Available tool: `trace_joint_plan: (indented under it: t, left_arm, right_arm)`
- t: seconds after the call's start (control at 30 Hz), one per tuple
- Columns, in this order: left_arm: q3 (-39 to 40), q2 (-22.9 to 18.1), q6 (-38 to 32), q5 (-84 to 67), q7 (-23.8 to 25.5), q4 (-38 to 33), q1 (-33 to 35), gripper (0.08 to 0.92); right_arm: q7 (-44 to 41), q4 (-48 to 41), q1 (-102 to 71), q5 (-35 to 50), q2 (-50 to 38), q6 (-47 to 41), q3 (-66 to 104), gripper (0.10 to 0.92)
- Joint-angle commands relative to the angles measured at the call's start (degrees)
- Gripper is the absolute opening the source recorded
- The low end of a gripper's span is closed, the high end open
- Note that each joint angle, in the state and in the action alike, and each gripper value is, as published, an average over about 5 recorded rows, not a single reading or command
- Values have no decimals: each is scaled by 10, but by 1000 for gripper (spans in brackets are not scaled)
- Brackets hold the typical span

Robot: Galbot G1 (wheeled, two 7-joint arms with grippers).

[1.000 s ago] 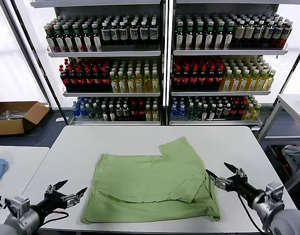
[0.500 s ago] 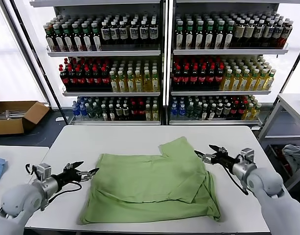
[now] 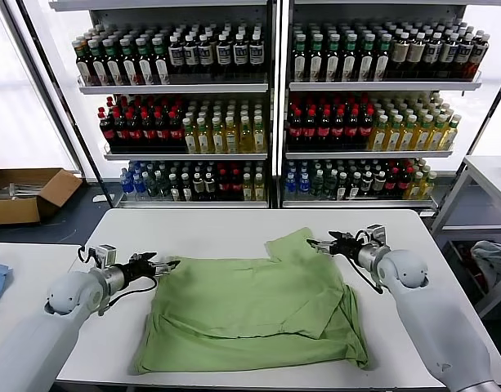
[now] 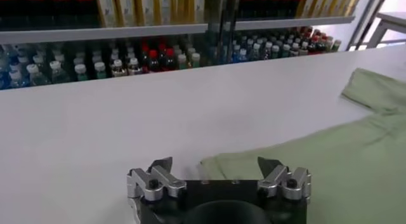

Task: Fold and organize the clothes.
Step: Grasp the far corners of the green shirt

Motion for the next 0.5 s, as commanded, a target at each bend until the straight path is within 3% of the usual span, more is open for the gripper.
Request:
trace_joint_plan:
  t: [0.03,0.3,0.5]
  left_arm:
    - [56,-26,0,-1,-5,61,-66,823]
    - [54,-26,1,50,-2,27,-30,823]
    - [50,-21,1,61,-2,19,-15,782]
  right_arm:
    - [-3,-69,52,-17,31,4,-36,823]
    - [-2,-72,47,-18,35,-7,-46,806]
    - [-5,-65,35,-17,37,-9,-47,654]
